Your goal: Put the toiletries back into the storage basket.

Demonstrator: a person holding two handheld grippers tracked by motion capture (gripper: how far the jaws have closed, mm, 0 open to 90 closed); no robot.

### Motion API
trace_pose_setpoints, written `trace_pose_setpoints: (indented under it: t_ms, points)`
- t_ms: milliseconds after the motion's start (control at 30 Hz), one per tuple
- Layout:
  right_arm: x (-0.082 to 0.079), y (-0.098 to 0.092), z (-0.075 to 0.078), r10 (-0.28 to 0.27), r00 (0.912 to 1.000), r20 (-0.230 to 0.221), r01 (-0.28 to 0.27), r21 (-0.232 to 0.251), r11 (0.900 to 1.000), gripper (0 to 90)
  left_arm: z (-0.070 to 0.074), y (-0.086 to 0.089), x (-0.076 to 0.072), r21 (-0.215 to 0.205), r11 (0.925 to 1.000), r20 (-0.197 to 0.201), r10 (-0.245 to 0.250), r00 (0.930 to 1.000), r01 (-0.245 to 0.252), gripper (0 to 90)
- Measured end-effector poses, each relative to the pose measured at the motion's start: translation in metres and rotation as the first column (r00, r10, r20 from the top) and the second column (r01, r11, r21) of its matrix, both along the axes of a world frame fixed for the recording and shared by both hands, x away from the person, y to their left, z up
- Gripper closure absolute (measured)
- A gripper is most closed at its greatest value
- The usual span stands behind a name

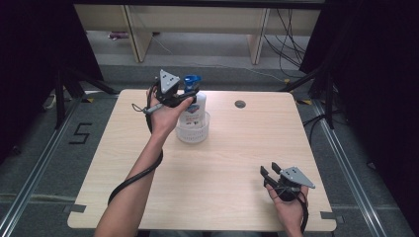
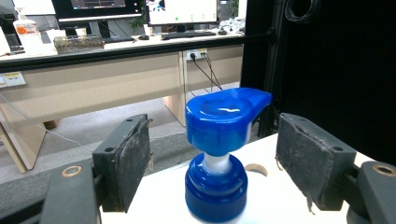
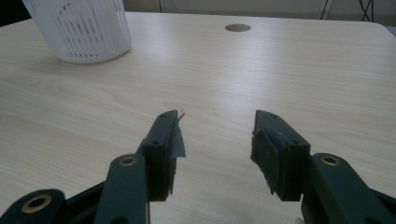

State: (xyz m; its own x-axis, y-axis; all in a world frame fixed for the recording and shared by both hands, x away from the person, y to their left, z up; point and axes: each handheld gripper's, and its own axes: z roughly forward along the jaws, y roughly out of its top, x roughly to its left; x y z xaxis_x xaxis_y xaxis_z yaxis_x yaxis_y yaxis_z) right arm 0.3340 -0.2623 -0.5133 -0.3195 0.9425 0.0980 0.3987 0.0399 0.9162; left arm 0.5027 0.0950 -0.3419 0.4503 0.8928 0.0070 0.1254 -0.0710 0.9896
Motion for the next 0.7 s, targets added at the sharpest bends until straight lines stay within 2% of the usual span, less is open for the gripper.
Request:
trace_pose_setpoints:
  t_ms: [33,67,167,400,433,567,633,700]
  points:
    - [0.002,-0.003,0.000,0.018,0.9993,0.032,-0.017,-0.035,0.999,51.6,0.000,0.000,-0.002,-0.008,1.0000,-0.013,-0.006,0.9999,0.006,25.2]
    - [0.002,-0.003,0.000,0.018,0.9994,0.029,-0.017,-0.033,0.999,51.6,0.000,0.002,-0.004,0.004,1.0000,-0.008,-0.004,1.0000,0.004,25.1]
    - [0.003,-0.003,0.000,0.021,0.9991,0.038,-0.020,-0.040,0.999,51.5,0.000,0.005,-0.010,-0.011,0.9999,-0.029,-0.010,0.9995,0.010,24.8]
    - [0.002,-0.003,0.000,0.026,0.9994,0.023,-0.026,-0.027,0.999,51.5,-0.002,0.018,-0.028,-0.030,0.9991,-0.032,-0.031,0.9990,0.030,24.7]
    - [0.002,-0.003,0.000,0.017,0.9995,0.027,-0.016,-0.037,0.999,51.5,-0.003,0.020,-0.032,-0.032,0.9991,-0.030,-0.030,0.9991,0.029,24.7]
    - [0.002,-0.002,-0.001,0.026,0.9994,0.024,-0.025,-0.015,1.000,51.5,-0.008,0.028,-0.045,-0.028,0.9985,-0.020,-0.047,0.9987,0.047,23.9]
    - [0.002,-0.003,0.000,0.014,0.9994,0.030,-0.012,-0.043,0.999,51.5,-0.010,0.032,-0.050,-0.034,0.9981,-0.024,-0.052,0.9983,0.052,23.7]
    - [0.002,-0.002,0.000,0.024,0.9995,0.022,-0.023,-0.035,0.999,51.5,-0.014,0.037,-0.055,-0.048,0.9975,-0.023,-0.053,0.9983,0.052,24.2]
